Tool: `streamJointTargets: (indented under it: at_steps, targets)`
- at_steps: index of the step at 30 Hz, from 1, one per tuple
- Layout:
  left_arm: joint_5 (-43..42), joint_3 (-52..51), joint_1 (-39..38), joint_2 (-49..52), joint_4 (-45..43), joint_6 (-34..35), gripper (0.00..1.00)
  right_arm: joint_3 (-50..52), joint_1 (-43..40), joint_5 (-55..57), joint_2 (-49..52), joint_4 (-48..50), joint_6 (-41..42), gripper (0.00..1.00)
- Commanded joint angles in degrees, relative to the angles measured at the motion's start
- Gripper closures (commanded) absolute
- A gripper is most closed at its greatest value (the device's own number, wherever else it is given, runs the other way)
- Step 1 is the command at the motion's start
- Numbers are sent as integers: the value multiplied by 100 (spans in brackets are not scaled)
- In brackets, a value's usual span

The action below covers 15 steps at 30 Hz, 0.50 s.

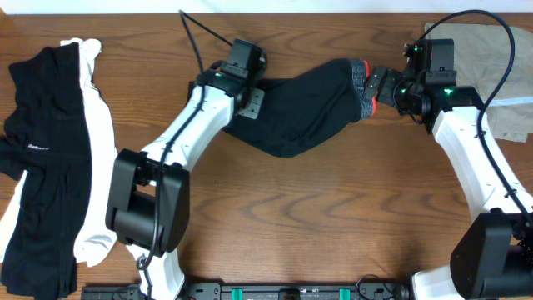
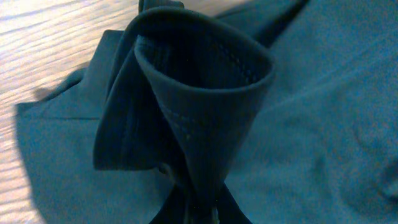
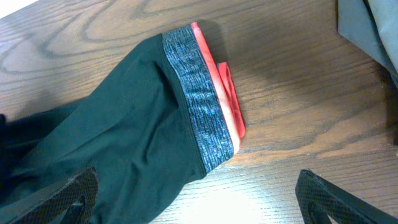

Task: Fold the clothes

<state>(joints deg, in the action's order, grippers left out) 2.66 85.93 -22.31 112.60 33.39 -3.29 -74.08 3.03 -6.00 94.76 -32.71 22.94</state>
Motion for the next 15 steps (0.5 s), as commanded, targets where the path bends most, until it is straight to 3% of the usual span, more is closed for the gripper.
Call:
streamJointTargets:
  at_steps: [1, 15]
  targets:
    - [-125, -37, -149, 168, -57, -50, 94, -15, 63, -24, -2, 9, -96, 1]
    - [-275, -37, -415, 321, -203, -9, 94, -15, 63, -24, -2, 7, -94, 1]
